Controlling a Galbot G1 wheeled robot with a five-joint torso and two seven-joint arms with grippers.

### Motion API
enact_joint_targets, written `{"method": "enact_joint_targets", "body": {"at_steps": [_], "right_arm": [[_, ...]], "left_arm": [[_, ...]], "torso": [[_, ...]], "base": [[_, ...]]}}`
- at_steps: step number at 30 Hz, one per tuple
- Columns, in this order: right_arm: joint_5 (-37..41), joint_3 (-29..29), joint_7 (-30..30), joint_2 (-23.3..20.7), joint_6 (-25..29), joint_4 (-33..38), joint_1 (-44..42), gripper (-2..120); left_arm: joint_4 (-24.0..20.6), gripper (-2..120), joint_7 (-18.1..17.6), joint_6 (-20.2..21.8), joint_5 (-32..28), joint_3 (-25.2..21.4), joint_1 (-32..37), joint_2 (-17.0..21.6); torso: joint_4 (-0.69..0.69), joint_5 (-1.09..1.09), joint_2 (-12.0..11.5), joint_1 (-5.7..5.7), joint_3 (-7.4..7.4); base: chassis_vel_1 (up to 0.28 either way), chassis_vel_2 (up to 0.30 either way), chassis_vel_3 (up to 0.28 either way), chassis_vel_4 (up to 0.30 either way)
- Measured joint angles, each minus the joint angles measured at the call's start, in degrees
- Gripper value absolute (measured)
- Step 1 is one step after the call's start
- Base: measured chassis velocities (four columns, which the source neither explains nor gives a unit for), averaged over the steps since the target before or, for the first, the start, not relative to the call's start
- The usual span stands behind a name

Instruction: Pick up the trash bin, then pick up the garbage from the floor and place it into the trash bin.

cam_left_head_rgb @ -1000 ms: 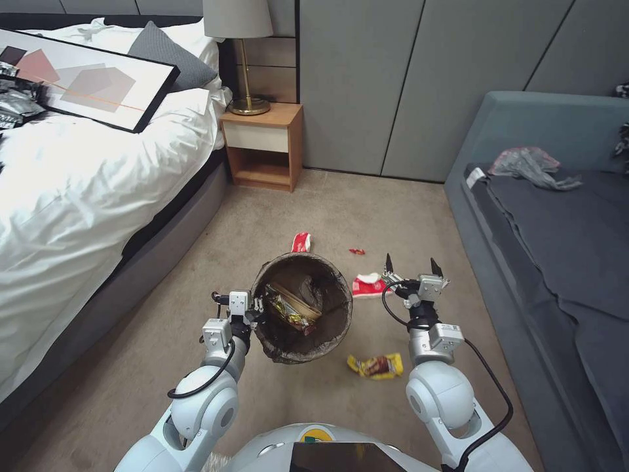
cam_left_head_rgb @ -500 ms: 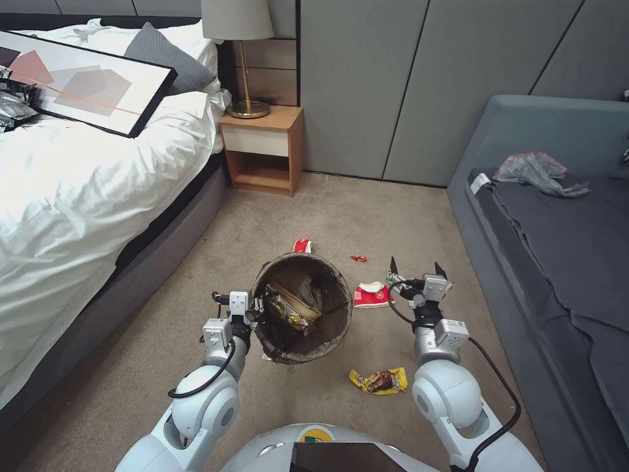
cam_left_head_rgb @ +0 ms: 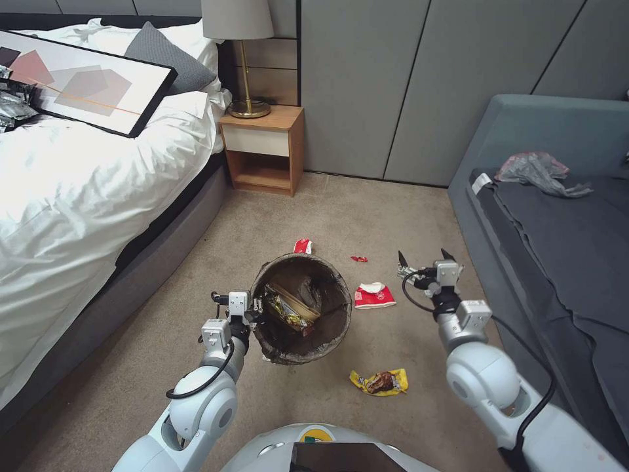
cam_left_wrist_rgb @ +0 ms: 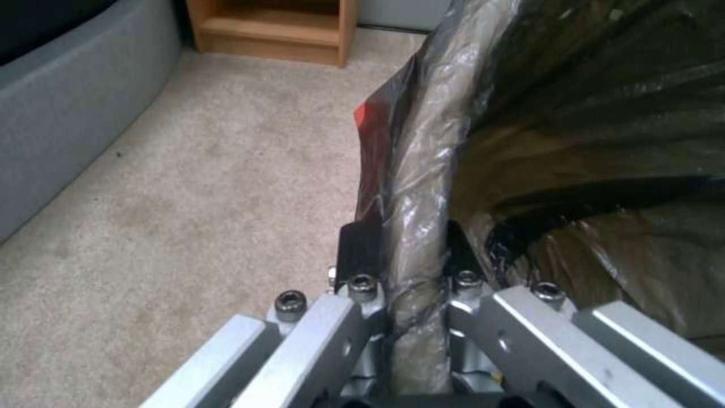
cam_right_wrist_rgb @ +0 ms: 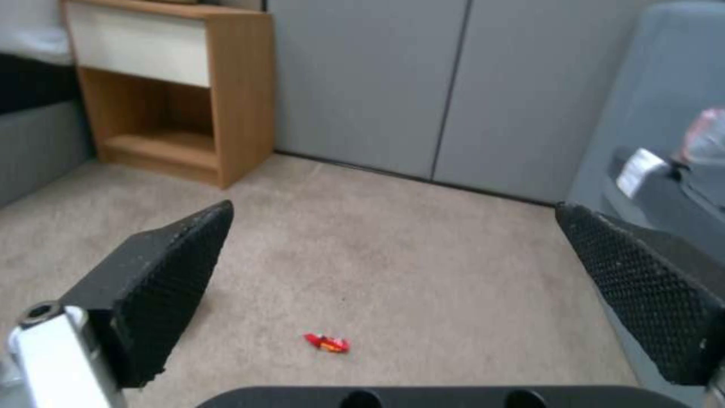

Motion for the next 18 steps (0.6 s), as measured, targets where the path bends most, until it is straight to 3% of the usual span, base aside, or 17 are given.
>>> {"method": "enact_joint_targets", "body": {"at_steps": [6, 8, 9, 11, 12, 15, 18], "right_arm": [[8.49, -0.61, -3.91, -13.72, 0.33, -2.82, 3.84, 100], [12.38, -2.99, -7.84, -20.73, 1.27, -5.13, 5.19, 100], [12.38, -2.99, -7.84, -20.73, 1.27, -5.13, 5.19, 100], [14.74, -5.91, -12.4, -26.92, 3.57, -8.24, 6.42, 100], [14.74, -5.91, -12.4, -26.92, 3.57, -8.24, 6.42, 100], [17.41, -8.57, -20.03, -33.28, 7.85, -11.38, 7.56, 100], [18.68, -9.4, -23.89, -35.68, 9.48, -12.5, 7.77, 100]], "left_arm": [[-0.11, 0, 0.08, -0.15, -0.03, -0.11, 0.26, 0.55], [-0.13, 0, 0.13, -0.2, -0.01, -0.14, 0.34, 0.87], [-0.13, 0, 0.13, -0.2, -0.01, -0.14, 0.34, 0.87], [-0.13, 0, 0.21, -0.24, 0.05, -0.15, 0.38, 1.13], [-0.13, 0, 0.21, -0.24, 0.05, -0.15, 0.38, 1.13], [0.13, 0, 0.31, -0.3, 0.07, -0.04, 0.34, 1.27], [0.34, 0, 0.34, -0.32, 0.09, 0.0, 0.27, 1.28]], "torso": [[0.02, 0.0, 0.0, 0.0, 0.01], [0.01, 0.0, 0.0, 0.0, 0.01], [0.01, 0.0, 0.0, 0.0, 0.01], [0.0, 0.01, 0.0, 0.0, 0.01], [0.0, 0.01, 0.0, 0.0, 0.01], [0.0, 0.0, 0.0, 0.0, 0.01], [0.01, -0.01, 0.0, 0.0, 0.01]], "base": [[0.0, 0.0, 0.0, 0.0], [0.0, 0.0, 0.0, 0.0], [0.0, 0.0, 0.0, 0.0], [0.0, 0.0, 0.0, 0.0], [0.0, 0.0, 0.0, 0.0], [0.0, 0.0, 0.0, 0.0], [0.0, 0.0, 0.0, 0.0]]}}
